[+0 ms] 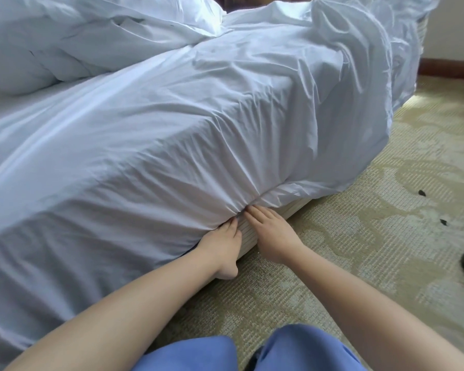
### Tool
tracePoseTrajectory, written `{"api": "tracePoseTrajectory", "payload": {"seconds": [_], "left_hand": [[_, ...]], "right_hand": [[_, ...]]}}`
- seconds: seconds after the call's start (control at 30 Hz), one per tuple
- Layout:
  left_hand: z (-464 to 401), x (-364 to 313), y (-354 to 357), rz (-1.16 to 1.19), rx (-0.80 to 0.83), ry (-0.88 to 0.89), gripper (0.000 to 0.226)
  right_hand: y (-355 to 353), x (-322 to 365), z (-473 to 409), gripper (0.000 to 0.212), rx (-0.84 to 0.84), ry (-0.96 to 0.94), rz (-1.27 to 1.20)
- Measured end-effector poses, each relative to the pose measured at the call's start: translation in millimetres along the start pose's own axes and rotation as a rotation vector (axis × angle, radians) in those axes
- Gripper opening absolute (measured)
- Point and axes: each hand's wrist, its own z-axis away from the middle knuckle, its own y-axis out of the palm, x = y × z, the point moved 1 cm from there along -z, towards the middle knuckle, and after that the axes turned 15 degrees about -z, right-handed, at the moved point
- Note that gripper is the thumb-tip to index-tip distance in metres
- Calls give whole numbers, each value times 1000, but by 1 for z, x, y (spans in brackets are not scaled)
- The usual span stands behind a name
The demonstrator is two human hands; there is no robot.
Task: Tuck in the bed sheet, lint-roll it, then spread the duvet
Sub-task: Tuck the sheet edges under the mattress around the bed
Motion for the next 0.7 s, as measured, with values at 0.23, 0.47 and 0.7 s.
{"api": "tracePoseTrajectory", "payload": {"seconds": [0.23,0.47,0.7], "left_hand": [[2,0,-11,35,19,1,74],[3,3,-16,49,88,10,70],[1,-4,-31,53,-16,-15,42]], "right_hand": [[-10,-15,-12,65,-101,142,71],[-34,-28,-49,44,6,278,91],[-29,-34,-25,61,-50,150,46]]}}
